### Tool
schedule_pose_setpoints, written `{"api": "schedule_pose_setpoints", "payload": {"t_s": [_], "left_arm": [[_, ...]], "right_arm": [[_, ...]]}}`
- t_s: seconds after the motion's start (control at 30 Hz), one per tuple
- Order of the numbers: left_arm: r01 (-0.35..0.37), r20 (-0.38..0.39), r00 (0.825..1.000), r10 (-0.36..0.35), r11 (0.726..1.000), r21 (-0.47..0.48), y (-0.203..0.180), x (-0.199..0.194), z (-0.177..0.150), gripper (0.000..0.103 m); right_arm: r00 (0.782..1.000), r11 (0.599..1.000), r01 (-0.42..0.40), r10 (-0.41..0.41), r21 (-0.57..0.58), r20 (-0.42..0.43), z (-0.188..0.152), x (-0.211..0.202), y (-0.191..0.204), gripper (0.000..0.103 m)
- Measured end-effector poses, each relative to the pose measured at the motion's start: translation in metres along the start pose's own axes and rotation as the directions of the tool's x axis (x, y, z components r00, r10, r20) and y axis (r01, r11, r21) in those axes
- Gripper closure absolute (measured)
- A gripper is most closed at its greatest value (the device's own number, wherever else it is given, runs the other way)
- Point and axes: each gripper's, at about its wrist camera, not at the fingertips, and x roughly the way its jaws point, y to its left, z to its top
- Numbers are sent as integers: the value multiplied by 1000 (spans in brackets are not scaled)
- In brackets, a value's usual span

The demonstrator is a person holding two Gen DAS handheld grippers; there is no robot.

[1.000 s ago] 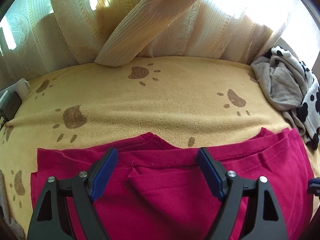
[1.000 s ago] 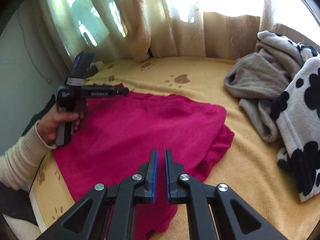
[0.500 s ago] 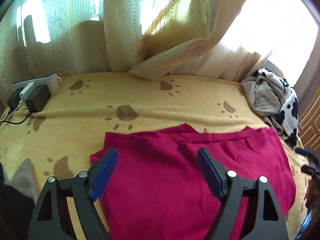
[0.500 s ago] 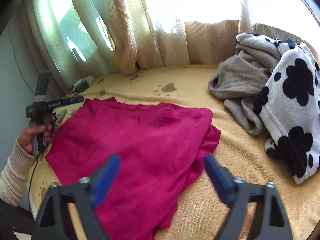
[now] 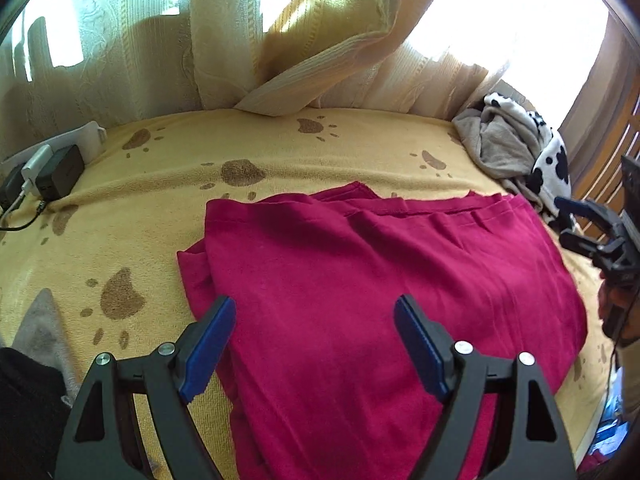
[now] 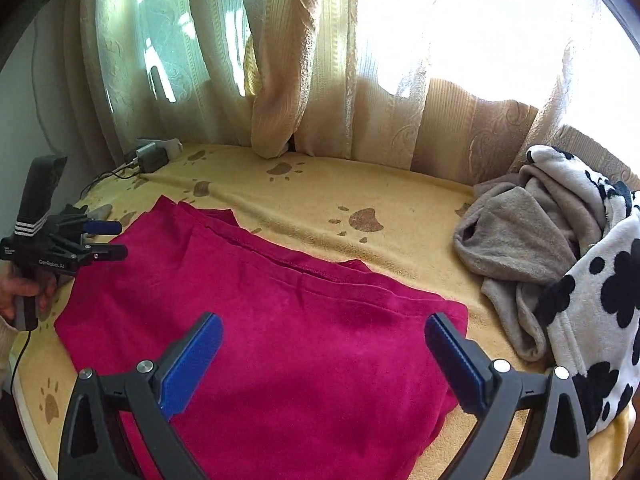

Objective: Fold clothes
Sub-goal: 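Move the left gripper to the side edge of the red sweatshirt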

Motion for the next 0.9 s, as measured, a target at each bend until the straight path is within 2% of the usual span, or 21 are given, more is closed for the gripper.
{"api": "schedule_pose_setpoints", "payload": {"t_s": [0.13, 0.3, 0.4, 0.53, 0.7, 0.9], "left_arm": [[148, -5, 989, -150, 978, -147, 34, 4, 24, 18], [228, -32, 969, -244, 939, -257, 61, 27, 44, 18], [235, -52, 964, -262, 923, -305, 72, 41, 46, 19], [158, -52, 982, -183, 934, -320, 83, 43, 46, 19], [247, -11, 963, -271, 895, -372, 97, 42, 46, 19], [264, -28, 954, -299, 882, -391, 101, 55, 51, 19]], "right_arm": [[1000, 996, -9, 9, 86, -1, -3, 0, -16, 0], [999, 982, -50, 51, 183, 4, -8, -3, -34, 0], [997, 976, -71, 75, 207, -10, -10, 2, -40, 0], [994, 972, -100, 109, 212, -32, -11, 11, -40, 0], [992, 975, -97, 110, 199, -54, -12, 23, -35, 0], [994, 981, -67, 82, 180, -78, -12, 33, -34, 0]]}}
